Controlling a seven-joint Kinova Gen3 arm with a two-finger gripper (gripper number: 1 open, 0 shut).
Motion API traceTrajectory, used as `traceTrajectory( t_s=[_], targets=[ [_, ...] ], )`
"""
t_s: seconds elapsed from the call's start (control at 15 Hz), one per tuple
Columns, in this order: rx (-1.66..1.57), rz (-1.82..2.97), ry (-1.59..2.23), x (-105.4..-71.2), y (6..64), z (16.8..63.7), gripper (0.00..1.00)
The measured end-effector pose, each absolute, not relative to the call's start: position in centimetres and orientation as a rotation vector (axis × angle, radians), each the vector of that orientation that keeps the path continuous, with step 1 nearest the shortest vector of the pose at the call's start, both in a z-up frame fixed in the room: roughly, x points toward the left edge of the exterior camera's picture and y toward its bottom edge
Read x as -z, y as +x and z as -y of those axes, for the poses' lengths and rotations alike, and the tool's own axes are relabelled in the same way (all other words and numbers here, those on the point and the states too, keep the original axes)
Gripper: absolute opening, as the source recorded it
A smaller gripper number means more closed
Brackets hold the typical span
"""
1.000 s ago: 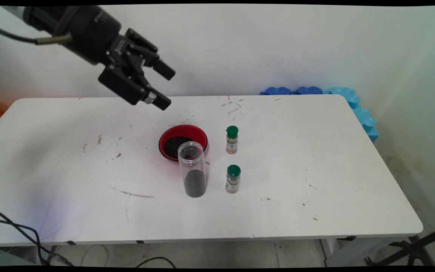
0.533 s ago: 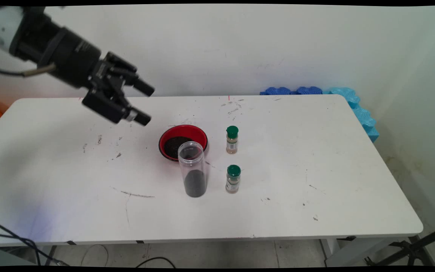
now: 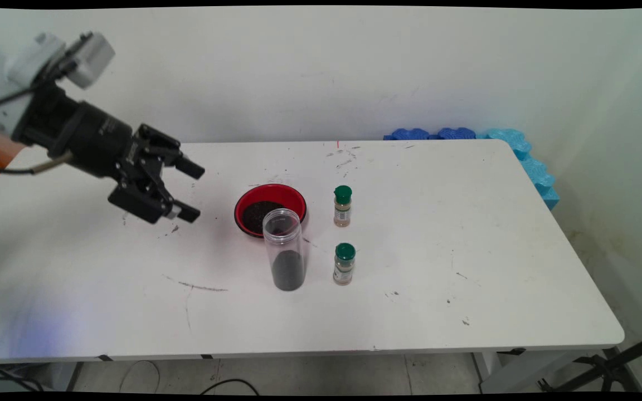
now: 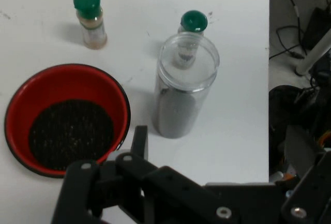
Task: Pick up the black seasoning powder from the table
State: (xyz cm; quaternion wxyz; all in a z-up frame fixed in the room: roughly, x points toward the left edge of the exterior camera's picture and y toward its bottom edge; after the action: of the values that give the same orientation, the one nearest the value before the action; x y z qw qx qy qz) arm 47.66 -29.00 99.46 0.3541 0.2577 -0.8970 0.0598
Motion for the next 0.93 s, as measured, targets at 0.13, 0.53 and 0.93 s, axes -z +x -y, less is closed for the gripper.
traceTrajectory(
  t_s=[0.13,0.53,0.93],
  targets=[
    [-0.153,2.315,0.664,-97.8,47.5,29.0,1.00],
    [-0.157,2.304,0.662,-92.4,45.5,29.7,1.00],
    [-0.176,2.298,0.678,-88.2,43.2,31.1,1.00]
  ],
)
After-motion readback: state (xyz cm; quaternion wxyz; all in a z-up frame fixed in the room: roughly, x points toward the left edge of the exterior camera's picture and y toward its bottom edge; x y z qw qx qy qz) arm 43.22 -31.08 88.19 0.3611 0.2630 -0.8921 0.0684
